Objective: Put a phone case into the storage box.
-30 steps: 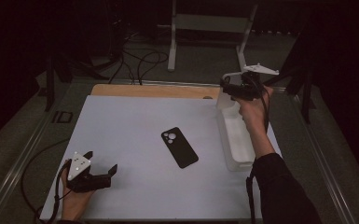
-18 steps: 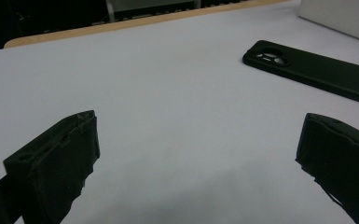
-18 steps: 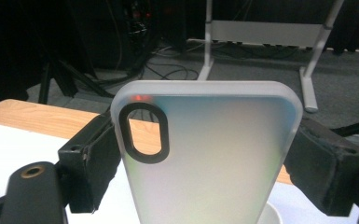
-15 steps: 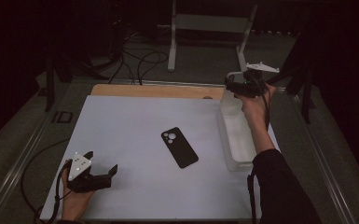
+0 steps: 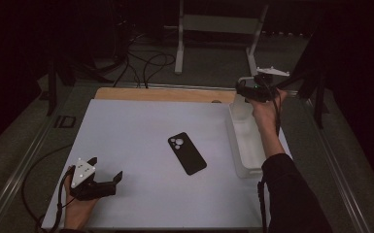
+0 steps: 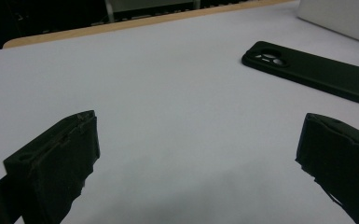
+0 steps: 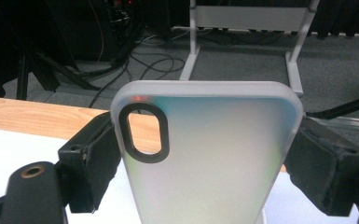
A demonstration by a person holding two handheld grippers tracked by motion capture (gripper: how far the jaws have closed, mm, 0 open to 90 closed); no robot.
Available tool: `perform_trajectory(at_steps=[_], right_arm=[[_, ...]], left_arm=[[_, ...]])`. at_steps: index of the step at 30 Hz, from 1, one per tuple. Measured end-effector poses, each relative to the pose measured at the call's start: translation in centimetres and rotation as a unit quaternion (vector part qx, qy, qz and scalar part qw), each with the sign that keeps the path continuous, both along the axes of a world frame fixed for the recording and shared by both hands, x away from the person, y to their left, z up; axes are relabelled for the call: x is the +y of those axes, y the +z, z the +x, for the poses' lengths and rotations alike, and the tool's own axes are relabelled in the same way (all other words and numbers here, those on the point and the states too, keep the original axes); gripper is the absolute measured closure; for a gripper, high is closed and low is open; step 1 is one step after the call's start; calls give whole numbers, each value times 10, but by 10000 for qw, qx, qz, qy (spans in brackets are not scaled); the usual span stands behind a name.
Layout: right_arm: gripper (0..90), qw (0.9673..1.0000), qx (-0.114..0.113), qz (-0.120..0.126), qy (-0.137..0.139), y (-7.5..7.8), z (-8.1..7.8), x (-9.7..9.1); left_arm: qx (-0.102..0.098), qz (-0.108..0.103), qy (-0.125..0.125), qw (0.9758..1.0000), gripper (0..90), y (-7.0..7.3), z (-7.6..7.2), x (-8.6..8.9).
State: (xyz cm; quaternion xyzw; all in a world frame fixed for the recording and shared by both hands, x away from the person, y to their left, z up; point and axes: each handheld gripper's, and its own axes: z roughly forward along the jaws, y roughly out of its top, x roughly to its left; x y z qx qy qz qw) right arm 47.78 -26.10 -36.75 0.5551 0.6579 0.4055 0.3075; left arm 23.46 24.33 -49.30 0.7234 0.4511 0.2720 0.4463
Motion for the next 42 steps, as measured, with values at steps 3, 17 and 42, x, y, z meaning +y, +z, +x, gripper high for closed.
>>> perform_trajectory(at_steps=[3,17,42], right_arm=[[163,10000,35,-31,-9,-2,1,0],[163,9997,195,-98,-111,-19,9,-3],[162,9973,644,-144,-309,-59,19,-4]], left_arm=[[0,-12,6,10000,0,0,0,0],[-12,-31,5,10000,0,1,0,1],[-17,-92,7,10000,0,1,0,2]])
